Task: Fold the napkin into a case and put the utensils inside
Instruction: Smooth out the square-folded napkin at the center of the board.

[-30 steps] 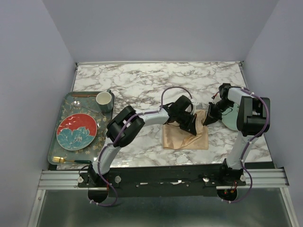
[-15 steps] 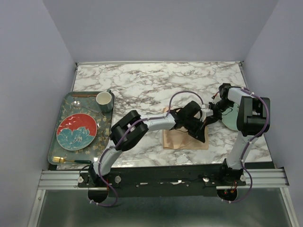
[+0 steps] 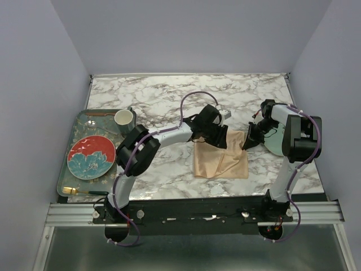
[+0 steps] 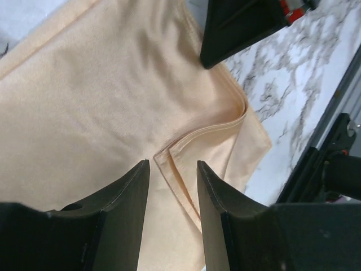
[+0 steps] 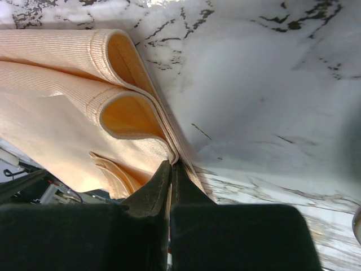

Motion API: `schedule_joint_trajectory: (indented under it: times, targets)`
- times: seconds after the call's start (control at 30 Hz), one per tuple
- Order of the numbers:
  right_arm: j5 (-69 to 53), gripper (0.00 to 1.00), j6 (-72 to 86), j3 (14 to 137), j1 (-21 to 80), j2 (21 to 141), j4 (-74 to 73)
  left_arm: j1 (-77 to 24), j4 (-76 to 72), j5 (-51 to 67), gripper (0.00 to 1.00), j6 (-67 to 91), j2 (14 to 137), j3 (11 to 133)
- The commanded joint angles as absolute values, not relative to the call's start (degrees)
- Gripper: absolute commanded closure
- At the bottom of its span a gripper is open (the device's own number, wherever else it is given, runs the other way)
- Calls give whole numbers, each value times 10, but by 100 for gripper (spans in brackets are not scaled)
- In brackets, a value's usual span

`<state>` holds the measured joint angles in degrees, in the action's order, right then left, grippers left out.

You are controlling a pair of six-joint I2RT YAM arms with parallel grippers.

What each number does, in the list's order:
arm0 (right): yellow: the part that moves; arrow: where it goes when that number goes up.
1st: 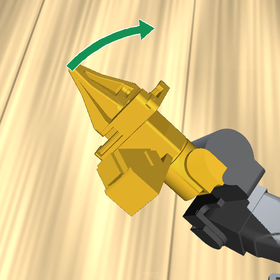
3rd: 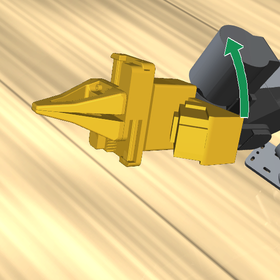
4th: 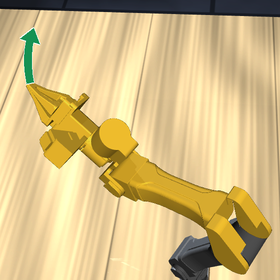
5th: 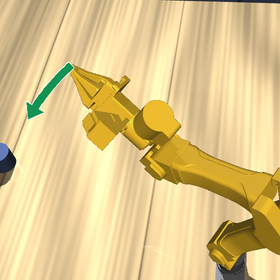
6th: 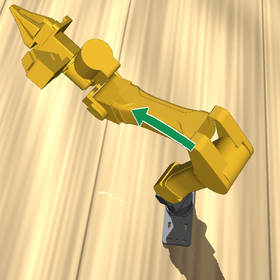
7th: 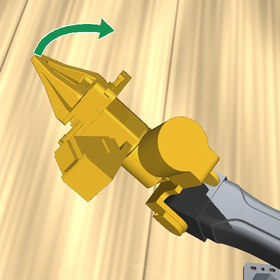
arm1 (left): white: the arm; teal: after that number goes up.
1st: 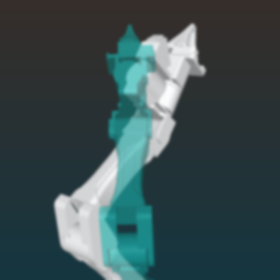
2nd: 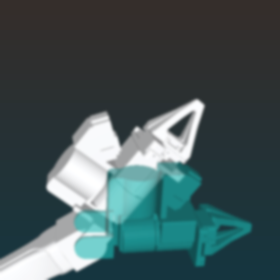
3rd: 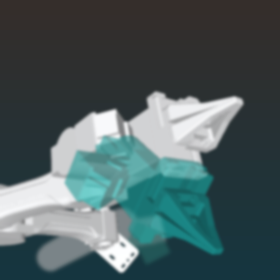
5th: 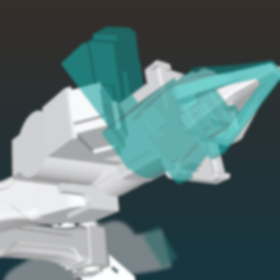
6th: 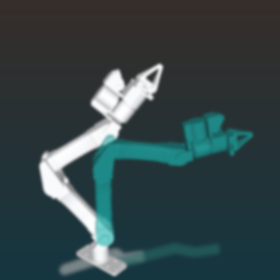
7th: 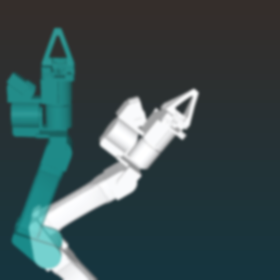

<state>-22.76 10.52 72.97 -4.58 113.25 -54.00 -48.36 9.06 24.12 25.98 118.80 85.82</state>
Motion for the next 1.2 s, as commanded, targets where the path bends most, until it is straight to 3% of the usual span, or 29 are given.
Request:
schedule_joint_trajectory:
  times: [0.0, 0.73, 1.17]
  targets:
    - [-192, 92, 103, 723, -47, 1152, -529, -501, 144, 194, 53, 232, 1207, 875]
    - [-188, 92, 105, 727, -47, 1154, -530, -526, 109, 290, 53, 329, 1233, 855]
    - [-184, 92, 105, 724, -47, 1153, -527, -507, 69, 263, 46, 387, 1131, 749]
